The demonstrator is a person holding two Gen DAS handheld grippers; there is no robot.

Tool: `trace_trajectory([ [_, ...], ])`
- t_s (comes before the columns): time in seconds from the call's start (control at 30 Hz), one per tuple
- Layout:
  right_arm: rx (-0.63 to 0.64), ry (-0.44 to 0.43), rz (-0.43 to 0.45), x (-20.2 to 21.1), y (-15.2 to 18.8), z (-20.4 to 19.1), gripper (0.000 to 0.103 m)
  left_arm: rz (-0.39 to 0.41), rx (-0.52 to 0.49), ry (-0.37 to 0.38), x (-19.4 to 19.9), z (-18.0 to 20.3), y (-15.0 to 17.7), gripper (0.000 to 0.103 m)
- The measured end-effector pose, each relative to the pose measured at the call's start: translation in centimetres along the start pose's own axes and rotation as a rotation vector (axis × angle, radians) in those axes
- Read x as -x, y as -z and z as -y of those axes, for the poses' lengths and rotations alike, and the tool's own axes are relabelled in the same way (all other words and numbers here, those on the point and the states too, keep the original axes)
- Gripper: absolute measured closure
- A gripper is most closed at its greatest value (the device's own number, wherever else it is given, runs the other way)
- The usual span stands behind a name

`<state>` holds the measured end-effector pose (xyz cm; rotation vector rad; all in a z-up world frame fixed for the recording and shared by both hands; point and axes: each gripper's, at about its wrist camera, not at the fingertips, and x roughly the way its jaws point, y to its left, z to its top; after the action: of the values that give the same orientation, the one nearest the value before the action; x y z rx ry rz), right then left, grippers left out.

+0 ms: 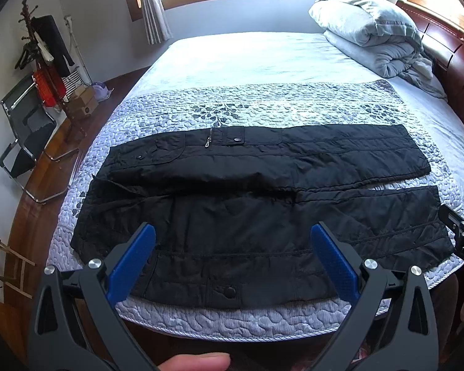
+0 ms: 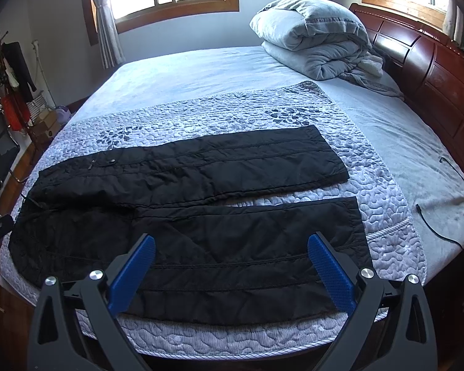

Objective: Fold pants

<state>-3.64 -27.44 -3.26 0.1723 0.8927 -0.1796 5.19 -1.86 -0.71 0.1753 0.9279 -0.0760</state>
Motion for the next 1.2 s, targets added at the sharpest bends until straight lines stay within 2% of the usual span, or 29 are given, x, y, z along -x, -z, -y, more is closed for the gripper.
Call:
trace_trajectory([
  [0.23, 0.004, -0.006, -0.001, -0.7, -0.3, 0.1, 0.004, -0.005, 0.004, 0.007, -0.8, 0.2, -0.6, 0.003],
  [0.33, 0.019, -0.015, 0.007, -1.1, -1.2, 0.4, 0.004, -0.013, 0.027, 0.038, -1.6, -0.3, -1.1, 0.003],
  [0.37, 0.017, -0.024, 0.010, -1.3, -1.8, 0.8, 0.004, -0.031, 0.038, 0.069, -2.1, -0.6, -1.4, 0.003],
  [0.43, 0.004, -0.047, 0.020, -1.8, -3.4, 1.9, 0.004, -0.074, 0.062, 0.124, -3.4, -1.4, -2.2, 0.003],
  [0.53, 0.034, -0.060, 0.032, -3.4, -6.8, 3.6, 0.004, -0.098, 0.081, 0.142, -5.4, -2.3, -4.1, 0.003],
  [0.63, 0.103, -0.070, 0.009, -6.9, -10.6, 5.2, 0.004, -0.119, 0.083, 0.198, -8.8, -3.2, -6.7, 0.003],
  [0.7, 0.113, -0.083, -0.038, -10.6, -13.4, 7.1, 0.004, -0.145, 0.069, 0.235, -11.5, -3.5, -8.4, 0.003],
  [0.77, 0.089, -0.088, -0.098, -14.1, -15.4, 9.1, 0.004, -0.255, -0.001, 0.264, -16.0, -3.7, -10.8, 0.003],
  [0.9, 0.116, -0.044, -0.203, -21.6, -18.3, 12.8, 0.004, -0.316, -0.068, 0.210, -22.5, -4.1, -14.6, 0.003],
  [0.93, 0.113, -0.034, -0.225, -22.9, -18.6, 13.5, 0.004, -0.338, -0.083, 0.219, -23.9, -4.0, -15.4, 0.003],
  [1.07, 0.066, -0.069, -0.345, -28.5, -19.3, 16.9, 0.004, -0.466, -0.113, 0.329, -30.6, -3.3, -18.8, 0.003],
  [1.13, 0.067, -0.124, -0.410, -30.9, -19.2, 17.8, 0.004, -0.509, -0.187, 0.424, -33.4, -2.0, -20.5, 0.003],
  [1.2, 0.090, -0.131, -0.436, -32.2, -19.1, 18.0, 0.004, -0.505, -0.279, 0.450, -34.6, -0.9, -21.2, 0.003],
])
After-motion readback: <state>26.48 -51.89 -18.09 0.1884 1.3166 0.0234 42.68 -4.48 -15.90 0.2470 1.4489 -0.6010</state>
